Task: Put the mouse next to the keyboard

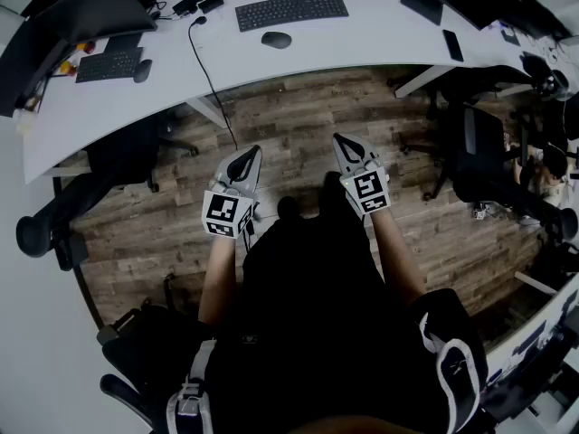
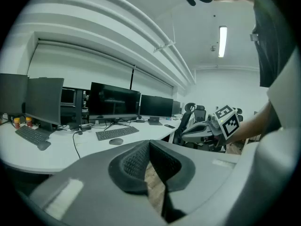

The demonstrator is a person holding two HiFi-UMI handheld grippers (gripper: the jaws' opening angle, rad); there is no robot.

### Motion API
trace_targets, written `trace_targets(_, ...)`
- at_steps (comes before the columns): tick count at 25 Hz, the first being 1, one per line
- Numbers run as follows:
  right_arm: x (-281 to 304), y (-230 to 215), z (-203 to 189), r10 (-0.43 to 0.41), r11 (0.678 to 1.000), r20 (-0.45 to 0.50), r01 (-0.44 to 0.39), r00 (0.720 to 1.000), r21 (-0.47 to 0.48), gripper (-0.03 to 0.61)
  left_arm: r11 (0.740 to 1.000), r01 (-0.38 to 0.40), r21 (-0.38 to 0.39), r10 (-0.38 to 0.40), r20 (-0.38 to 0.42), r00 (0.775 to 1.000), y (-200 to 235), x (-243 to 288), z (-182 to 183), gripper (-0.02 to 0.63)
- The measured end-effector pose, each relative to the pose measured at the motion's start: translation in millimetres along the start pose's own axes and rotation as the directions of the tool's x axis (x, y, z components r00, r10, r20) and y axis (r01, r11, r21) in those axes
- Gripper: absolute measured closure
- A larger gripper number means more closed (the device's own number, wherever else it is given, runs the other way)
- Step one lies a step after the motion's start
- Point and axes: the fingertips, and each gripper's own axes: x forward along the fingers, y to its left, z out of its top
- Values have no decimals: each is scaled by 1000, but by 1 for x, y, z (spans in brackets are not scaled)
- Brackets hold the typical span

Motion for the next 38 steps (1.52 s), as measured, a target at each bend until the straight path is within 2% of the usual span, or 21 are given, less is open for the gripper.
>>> trace_targets(9, -2, 17, 7, 35, 999, 19, -34, 999, -17, 577, 1000, 16, 9, -16, 24, 1000, -5, -15, 3, 615)
trace_targets(20, 0, 30, 9, 22, 999, 8, -22, 1000, -46, 575, 1000, 4, 25, -4, 12, 1000, -2, -28, -1, 615)
trace_targets(28, 5, 31, 14, 19, 1000, 38, -19, 999, -11, 575, 1000, -23, 11, 23, 16, 1000, 6, -32, -3, 615)
trace_targets(38, 5, 34, 19, 27, 1000, 74, -27, 997, 3, 557, 1000, -23, 19, 22, 27, 999, 7, -32, 1, 614)
